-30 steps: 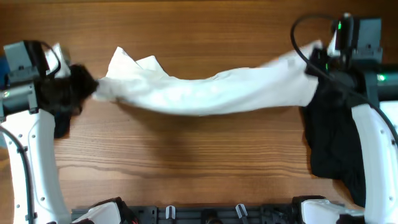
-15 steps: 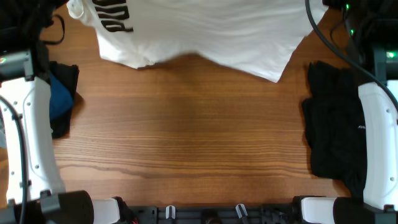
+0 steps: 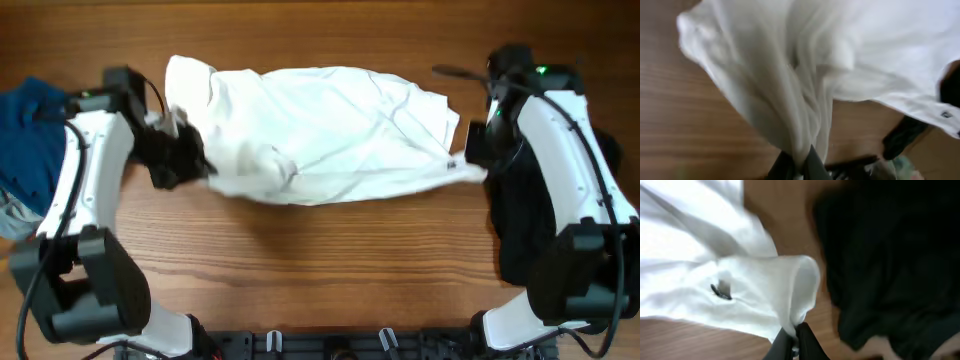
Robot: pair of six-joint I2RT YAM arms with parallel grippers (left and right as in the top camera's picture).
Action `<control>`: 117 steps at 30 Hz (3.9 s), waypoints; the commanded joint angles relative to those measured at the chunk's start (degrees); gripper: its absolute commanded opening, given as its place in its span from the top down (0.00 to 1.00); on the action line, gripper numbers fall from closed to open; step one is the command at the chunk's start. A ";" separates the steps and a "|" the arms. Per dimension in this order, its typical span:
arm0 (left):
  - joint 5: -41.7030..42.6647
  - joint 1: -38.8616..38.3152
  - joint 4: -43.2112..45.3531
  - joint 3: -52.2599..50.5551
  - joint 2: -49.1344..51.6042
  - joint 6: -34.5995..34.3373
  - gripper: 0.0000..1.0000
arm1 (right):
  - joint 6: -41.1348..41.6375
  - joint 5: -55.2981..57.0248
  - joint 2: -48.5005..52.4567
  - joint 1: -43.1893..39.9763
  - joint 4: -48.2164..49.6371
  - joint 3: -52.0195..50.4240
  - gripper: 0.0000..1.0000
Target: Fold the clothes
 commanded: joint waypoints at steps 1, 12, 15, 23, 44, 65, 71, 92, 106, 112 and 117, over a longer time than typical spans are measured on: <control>-5.86 0.00 -1.36 -7.02 -0.07 2.36 0.91 | 2.29 0.17 -0.17 -0.04 -0.20 -5.64 0.84; -10.51 -0.70 -1.70 -5.70 -0.39 -0.87 0.44 | 2.29 0.07 -0.28 -0.20 0.55 -6.49 0.61; -9.25 -4.66 1.86 -5.53 -0.68 -0.68 0.46 | 2.19 -2.40 -0.26 -0.20 2.19 -6.49 0.61; -21.73 -23.04 7.48 -8.24 -0.66 -0.48 0.43 | 2.19 -5.27 -0.26 -0.20 3.91 -6.49 0.61; -33.81 -30.86 18.69 -18.36 0.68 -6.93 0.70 | 2.21 -5.27 -0.26 -0.20 4.55 -6.49 0.61; -32.09 -30.86 21.73 -21.51 1.88 -6.93 0.68 | 2.19 -5.27 -0.28 -0.20 4.48 -6.49 0.61; -32.09 -30.86 22.53 -22.91 1.88 -6.93 0.71 | 2.19 -5.25 -0.28 -0.20 4.52 -6.49 0.61; -33.77 -22.21 3.54 -12.48 -16.92 -8.44 0.96 | 0.81 -5.09 -0.22 -0.20 5.51 -6.49 0.49; -32.02 -15.80 1.60 -12.48 -17.44 -12.94 0.96 | -0.11 -6.93 5.70 -0.20 7.69 -6.51 0.49; -22.56 -18.71 3.80 -12.83 -16.92 -8.17 0.40 | 2.40 -7.65 5.77 -0.20 7.45 -6.51 0.48; -26.97 -20.41 5.05 -15.91 -15.10 -13.73 0.37 | 1.95 -7.63 5.77 -0.20 7.08 -6.51 0.48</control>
